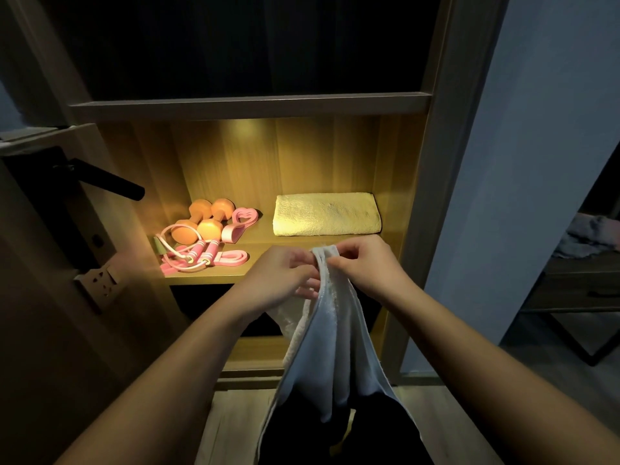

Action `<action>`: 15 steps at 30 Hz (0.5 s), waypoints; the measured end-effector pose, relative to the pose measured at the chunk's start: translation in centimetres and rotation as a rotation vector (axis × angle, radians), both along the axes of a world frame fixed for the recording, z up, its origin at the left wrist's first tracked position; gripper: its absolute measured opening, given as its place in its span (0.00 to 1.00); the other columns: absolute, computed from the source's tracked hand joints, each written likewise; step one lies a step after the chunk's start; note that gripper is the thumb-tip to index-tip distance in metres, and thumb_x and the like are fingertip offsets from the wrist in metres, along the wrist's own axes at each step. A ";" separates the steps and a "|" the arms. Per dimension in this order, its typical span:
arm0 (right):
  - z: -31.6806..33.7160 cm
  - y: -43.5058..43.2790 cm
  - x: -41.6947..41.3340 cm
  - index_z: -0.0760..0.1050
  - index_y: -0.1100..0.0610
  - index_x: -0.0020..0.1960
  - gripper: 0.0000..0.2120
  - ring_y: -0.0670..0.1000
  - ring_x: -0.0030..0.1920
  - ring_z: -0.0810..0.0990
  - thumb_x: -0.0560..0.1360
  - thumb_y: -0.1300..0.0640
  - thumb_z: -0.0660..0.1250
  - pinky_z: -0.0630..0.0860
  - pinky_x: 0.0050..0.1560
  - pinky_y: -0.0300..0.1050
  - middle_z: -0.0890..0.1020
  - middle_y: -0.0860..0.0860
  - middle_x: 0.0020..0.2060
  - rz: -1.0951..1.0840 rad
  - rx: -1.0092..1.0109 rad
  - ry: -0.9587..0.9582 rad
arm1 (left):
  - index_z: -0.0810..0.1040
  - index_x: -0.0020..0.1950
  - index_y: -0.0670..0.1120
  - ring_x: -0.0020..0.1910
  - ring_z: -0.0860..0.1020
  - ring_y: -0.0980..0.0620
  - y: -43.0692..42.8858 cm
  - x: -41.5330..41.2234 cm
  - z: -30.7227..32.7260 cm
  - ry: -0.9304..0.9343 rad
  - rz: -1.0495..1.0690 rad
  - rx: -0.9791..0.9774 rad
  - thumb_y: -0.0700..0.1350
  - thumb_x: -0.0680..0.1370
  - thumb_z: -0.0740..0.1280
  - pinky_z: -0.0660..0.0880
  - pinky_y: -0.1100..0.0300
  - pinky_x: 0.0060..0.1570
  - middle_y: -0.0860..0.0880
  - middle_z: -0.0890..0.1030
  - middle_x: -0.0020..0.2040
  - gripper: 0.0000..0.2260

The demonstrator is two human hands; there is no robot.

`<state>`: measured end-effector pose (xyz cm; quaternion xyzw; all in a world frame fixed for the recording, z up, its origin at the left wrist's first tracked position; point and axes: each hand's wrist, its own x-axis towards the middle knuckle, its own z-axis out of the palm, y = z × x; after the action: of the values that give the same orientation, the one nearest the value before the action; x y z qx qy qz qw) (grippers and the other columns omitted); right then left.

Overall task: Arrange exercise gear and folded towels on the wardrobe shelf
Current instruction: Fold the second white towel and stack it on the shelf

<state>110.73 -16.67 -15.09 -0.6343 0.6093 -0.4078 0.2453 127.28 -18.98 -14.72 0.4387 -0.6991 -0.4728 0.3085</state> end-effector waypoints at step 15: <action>5.5 0.6 -0.4 0.81 0.55 0.55 0.09 0.51 0.52 0.82 0.80 0.61 0.63 0.79 0.57 0.47 0.85 0.52 0.49 0.413 0.035 -0.146 | 0.81 0.54 0.50 0.50 0.77 0.62 -4.6 2.8 3.2 -0.208 -0.169 -0.394 0.59 0.76 0.66 0.72 0.58 0.54 0.58 0.81 0.49 0.15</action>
<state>110.36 -16.06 -9.63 -0.7102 0.4539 -0.3831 0.3780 130.05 -23.54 -11.51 0.3561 -0.8402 -0.3038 0.2737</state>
